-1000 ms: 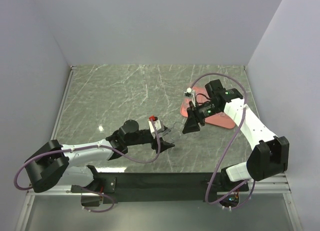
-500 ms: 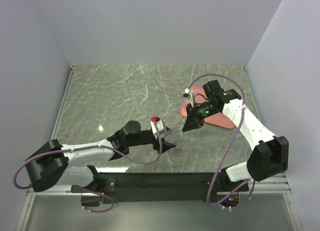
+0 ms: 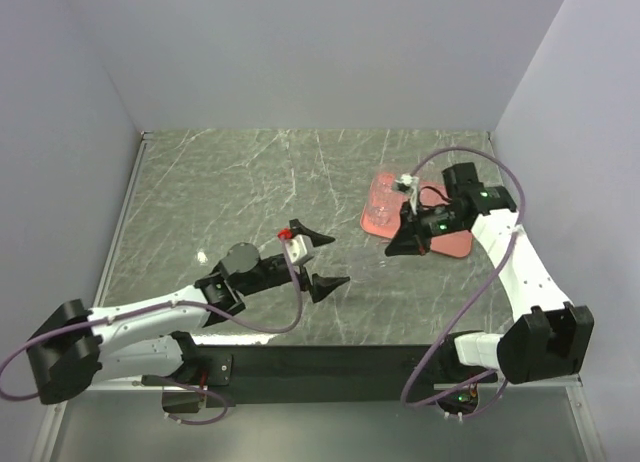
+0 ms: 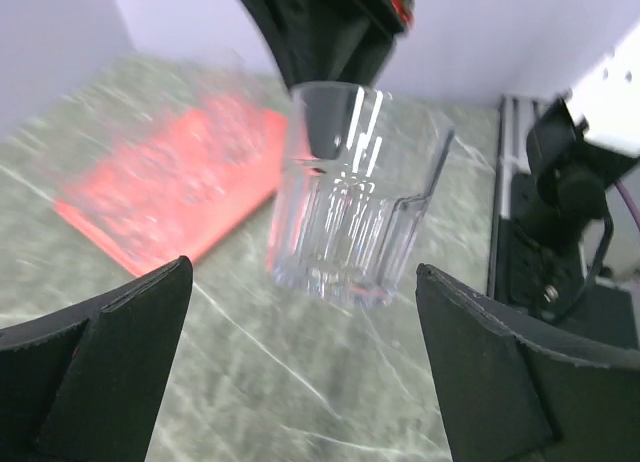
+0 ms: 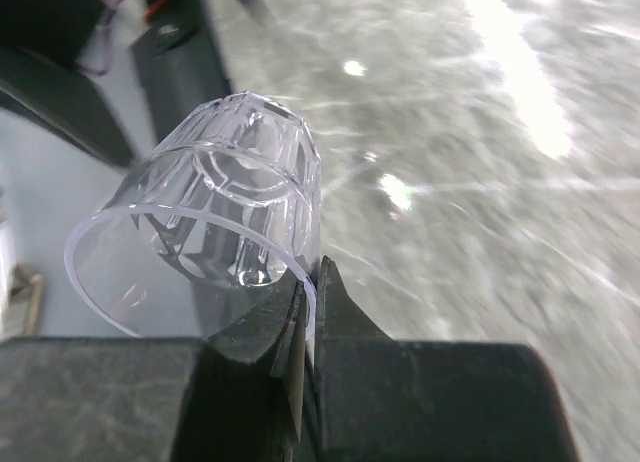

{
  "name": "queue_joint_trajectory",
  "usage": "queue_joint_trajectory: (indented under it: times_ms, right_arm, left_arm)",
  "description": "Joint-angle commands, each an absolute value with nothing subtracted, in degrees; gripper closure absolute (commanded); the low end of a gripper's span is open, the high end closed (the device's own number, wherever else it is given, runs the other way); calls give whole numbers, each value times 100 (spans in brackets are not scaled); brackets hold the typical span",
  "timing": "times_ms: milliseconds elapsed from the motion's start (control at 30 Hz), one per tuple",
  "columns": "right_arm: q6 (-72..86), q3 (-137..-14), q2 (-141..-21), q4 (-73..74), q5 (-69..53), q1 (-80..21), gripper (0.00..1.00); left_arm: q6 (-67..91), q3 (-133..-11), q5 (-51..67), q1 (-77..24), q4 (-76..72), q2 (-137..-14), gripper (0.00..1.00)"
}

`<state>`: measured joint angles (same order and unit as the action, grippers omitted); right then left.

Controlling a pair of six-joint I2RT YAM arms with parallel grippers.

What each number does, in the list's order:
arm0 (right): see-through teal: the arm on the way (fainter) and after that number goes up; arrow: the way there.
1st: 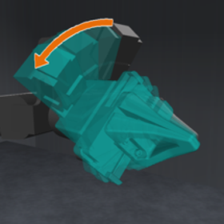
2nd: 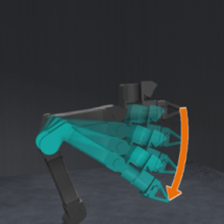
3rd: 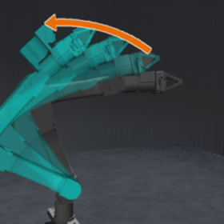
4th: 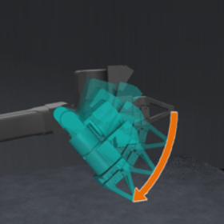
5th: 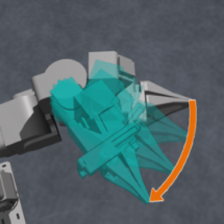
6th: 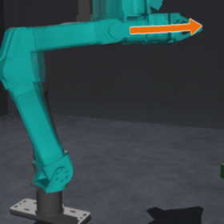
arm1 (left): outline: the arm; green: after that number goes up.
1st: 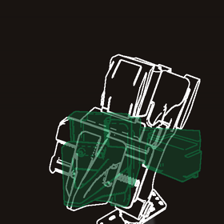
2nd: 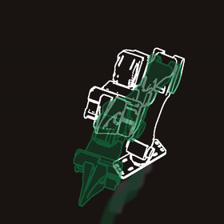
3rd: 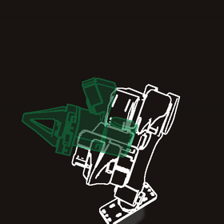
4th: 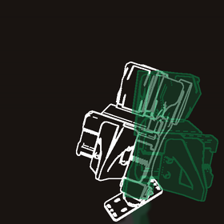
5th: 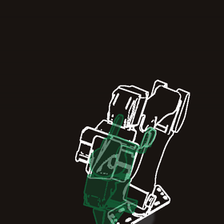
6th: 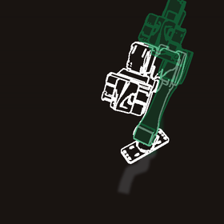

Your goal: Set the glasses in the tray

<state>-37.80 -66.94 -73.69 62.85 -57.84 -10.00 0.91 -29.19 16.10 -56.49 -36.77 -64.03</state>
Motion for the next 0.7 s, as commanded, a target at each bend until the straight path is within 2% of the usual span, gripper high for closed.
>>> queue_joint_trajectory:
  times_ms: [0,333,500,533,667]
  right_arm:
    - [-4358,-6566,-7075,6538,-5915,-449,100]
    - [-4720,-6048,-6935,6663,-5995,1431,100]
    - [-3607,-5591,-6777,5445,-5433,2354,100]
    - [-3421,-5538,-6707,5240,-5110,2547,100]
    - [-2586,-5397,-6548,4370,-4362,2847,100]
  left_arm:
    - [-219,-2918,1178,-5616,-3474,-5847,1]
    - [-957,-2953,20,-5607,-1820,-4106,1]
    - [-1046,-2883,-1123,-5599,-1064,-2937,1]
    - [-1055,-2831,-1638,-5599,-950,-2796,1]
    - [-897,-2716,-2424,-5572,-625,-2339,1]
